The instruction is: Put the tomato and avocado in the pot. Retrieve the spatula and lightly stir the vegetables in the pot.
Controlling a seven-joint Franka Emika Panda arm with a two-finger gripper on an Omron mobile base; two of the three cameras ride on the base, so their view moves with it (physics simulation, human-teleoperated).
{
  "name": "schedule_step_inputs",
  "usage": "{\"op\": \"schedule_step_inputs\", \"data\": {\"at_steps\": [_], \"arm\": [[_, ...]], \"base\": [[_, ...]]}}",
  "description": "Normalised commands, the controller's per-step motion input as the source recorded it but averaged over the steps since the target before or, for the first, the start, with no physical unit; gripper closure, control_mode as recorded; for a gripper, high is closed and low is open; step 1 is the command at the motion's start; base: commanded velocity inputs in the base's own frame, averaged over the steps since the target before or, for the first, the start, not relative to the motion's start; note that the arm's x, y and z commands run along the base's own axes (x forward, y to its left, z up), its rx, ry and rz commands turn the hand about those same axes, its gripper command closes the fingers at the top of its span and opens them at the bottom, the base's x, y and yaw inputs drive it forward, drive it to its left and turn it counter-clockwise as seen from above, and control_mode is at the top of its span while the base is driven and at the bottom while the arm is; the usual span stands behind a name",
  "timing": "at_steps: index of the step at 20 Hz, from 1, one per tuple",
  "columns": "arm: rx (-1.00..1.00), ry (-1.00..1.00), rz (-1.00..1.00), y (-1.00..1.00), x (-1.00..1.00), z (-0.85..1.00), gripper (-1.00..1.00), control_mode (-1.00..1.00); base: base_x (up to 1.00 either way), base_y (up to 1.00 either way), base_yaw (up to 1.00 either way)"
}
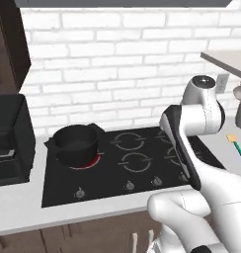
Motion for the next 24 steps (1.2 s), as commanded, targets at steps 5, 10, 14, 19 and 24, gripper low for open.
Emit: {"op": "schedule_step_inputs", "data": {"at_steps": [5,10,14,19,24], "arm": [[0.0,0.0,0.0,0.0,0.0,0.0,-1.0,1.0],[0.02,0.0,0.0,-0.14,0.04,0.0,-1.0,-1.0],[0.05,0.02,-0.16,-0.56,0.19,-0.03,-1.0,-1.0],[0.02,0.05,-0.64,-0.44,0.04,-0.22,-1.0,-1.0],[0.08,0.06,-0.78,-0.39,0.0,-0.34,-1.0,-1.0]], "base": [[0.02,-1.0,0.0],[0.13,-0.73,0.0],[0.0,0.0,0.0],[0.0,0.0,0.0],[0.0,0.0,0.0]]}}
